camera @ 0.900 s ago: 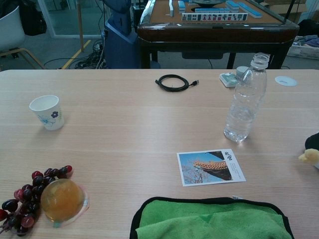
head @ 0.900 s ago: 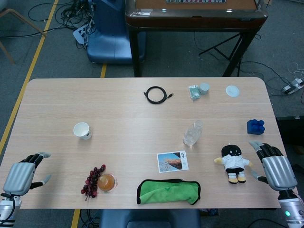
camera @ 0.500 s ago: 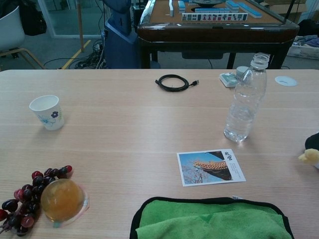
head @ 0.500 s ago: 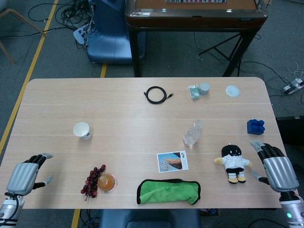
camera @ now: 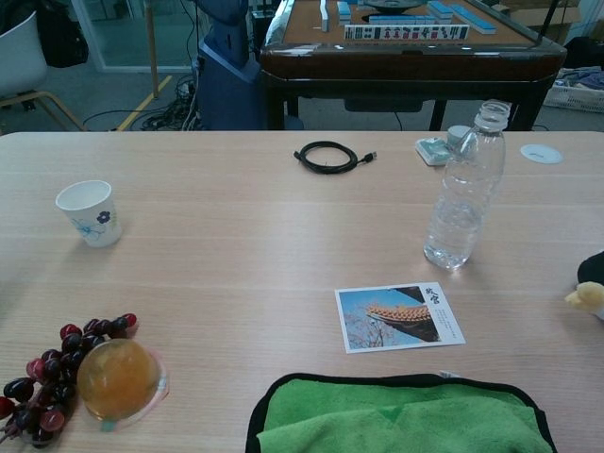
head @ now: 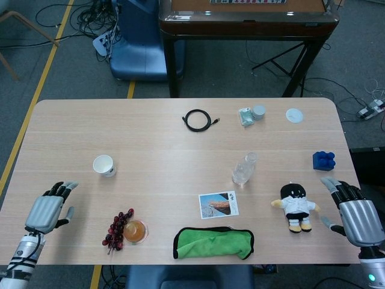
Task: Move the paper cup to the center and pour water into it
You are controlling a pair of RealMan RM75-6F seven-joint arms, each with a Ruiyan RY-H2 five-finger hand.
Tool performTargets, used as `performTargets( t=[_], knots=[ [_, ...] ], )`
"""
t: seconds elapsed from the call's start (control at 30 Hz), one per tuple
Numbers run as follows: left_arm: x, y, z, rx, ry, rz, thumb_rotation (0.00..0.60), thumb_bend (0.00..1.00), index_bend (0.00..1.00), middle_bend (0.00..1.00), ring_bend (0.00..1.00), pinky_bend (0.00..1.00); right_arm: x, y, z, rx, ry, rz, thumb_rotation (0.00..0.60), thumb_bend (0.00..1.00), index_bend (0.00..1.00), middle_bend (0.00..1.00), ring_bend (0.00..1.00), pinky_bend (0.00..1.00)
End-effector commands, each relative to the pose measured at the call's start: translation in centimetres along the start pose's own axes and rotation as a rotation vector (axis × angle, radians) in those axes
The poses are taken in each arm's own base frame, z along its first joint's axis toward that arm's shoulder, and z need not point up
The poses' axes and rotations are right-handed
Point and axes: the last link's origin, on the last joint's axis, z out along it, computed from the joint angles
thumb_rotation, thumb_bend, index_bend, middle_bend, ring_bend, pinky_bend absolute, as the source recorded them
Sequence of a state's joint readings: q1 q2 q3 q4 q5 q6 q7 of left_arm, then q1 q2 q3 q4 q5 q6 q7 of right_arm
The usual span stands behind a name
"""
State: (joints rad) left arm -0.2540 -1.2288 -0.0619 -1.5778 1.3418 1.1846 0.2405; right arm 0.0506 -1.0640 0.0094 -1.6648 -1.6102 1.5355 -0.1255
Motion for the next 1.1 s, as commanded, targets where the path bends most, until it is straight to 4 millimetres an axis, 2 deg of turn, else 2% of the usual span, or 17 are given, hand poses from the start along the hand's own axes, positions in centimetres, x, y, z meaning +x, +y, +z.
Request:
performTargets(
  t=[0.03, 0.23, 0.57, 1.1],
  knots=[
    [-0.1, 0.8, 1.7, 0.002, -0.028, 0.022, 0.6, 0.47, 0.09, 0.07, 0.04, 0.23, 0.1, 0.0, -0.1, 0.002, 0.003, 0.004, 0.6, 0.0, 0.16, 0.19, 0.18, 0.29],
    [-0.4, 1.5, 3.6, 0.013, -0.071, 0.072, 0.6, 0.47, 0.06, 0.0, 0.0, 0.18, 0.4, 0.0, -0.3, 0.008, 0.01, 0.01, 0.6, 0.0, 0.16, 0.19, 0.18, 0.29],
    [-0.6, 1.9, 6.8, 0.068, -0.119, 0.129, 0.6, 0.47, 0.05, 0.0, 0.0, 0.18, 0.5, -0.2, -0.5, 0.017, 0.008, 0.013, 0.6, 0.0, 0.16, 0.19, 0.18, 0.29],
    [-1.2, 2.1, 10.3, 0.155, -0.165, 0.155, 0.6, 0.47, 0.04, 0.0, 0.0, 0.18, 0.8, -0.2, -0.7, 0.023, 0.01, 0.022, 0.6, 0.0, 0.16, 0.19, 0.18, 0.29]
  ],
)
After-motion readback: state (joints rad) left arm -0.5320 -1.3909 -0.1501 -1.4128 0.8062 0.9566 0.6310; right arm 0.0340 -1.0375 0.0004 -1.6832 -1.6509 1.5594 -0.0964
